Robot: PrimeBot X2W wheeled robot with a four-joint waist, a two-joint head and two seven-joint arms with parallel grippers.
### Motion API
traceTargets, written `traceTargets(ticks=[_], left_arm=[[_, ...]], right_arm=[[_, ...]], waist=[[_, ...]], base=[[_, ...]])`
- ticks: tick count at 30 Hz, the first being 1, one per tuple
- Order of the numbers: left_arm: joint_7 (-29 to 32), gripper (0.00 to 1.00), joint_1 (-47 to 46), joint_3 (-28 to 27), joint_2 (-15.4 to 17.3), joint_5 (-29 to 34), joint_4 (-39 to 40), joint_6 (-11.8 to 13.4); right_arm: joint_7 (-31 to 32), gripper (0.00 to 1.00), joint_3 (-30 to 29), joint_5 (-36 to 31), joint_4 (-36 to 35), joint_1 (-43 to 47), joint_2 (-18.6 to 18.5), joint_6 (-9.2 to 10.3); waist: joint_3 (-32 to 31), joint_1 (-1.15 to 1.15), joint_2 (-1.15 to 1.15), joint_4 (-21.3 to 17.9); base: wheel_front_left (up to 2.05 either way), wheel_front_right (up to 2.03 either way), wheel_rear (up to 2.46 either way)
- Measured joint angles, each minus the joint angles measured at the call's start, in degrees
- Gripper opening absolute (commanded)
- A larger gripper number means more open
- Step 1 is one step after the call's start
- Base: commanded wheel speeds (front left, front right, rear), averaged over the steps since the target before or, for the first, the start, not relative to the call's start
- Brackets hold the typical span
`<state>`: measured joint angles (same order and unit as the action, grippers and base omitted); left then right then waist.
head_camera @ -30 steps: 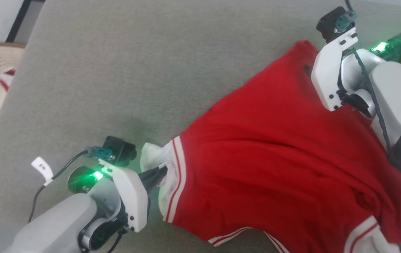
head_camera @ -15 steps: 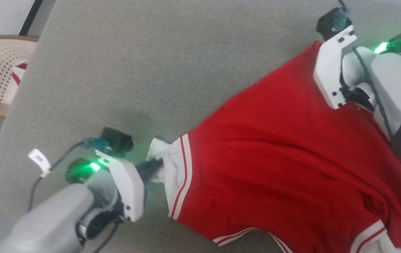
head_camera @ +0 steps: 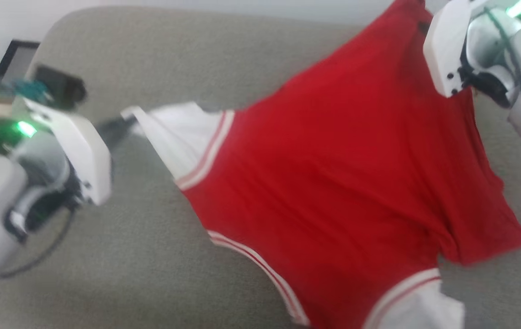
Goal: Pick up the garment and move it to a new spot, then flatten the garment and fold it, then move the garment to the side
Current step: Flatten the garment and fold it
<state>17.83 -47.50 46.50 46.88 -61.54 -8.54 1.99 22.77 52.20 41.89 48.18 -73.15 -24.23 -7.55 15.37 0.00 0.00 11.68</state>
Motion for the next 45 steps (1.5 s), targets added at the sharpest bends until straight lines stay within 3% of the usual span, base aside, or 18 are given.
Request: traceTargets(ticks=[4,11,17,26,34,45], left_arm=[[2.46,0.00,-5.70,-1.36,1.55,0.71,-1.36,-0.29],[5.36,0.00,-16.79,-2.20,1.38,4.37,-6.92,-2.81],[4.23,0.00,-26.45,-2.70,-0.63,8.28,-13.55,-5.15],[0.62,0.00,-35.39,-2.96,-5.04,11.37,-23.16,-6.72],[-9.73,0.00,-45.26,-3.07,-9.56,17.05,-31.78,-6.34],[-24.61,0.00,-58.24,-3.68,-14.00,23.72,-39.77,-3.61]], right_arm=[[-1.85,0.00,-0.31,0.48,-0.29,-1.87,-0.76,0.01],[-5.66,0.00,-2.15,0.40,0.66,-5.13,-0.78,0.00],[-9.92,0.00,-4.23,-1.31,2.94,-7.75,0.29,0.00],[-15.46,0.00,-7.12,-3.69,7.43,-10.90,2.44,0.00],[-23.23,0.00,-10.11,-9.71,15.00,-17.39,5.43,0.00],[-37.08,0.00,-17.44,-20.01,23.64,-27.96,7.93,0.00]], waist=[[-2.01,0.00,0.00,-2.04],[-5.27,0.00,0.00,-4.89],[-6.92,0.00,0.00,-6.58],[-7.00,0.00,0.00,-7.51],[-1.63,0.00,0.00,-8.18],[9.37,0.00,0.00,-8.86]], base=[[0.00,0.00,0.00],[0.00,0.00,0.00],[0.00,0.00,0.00],[0.00,0.00,0.00],[0.00,0.00,0.00],[0.00,0.00,0.00]])
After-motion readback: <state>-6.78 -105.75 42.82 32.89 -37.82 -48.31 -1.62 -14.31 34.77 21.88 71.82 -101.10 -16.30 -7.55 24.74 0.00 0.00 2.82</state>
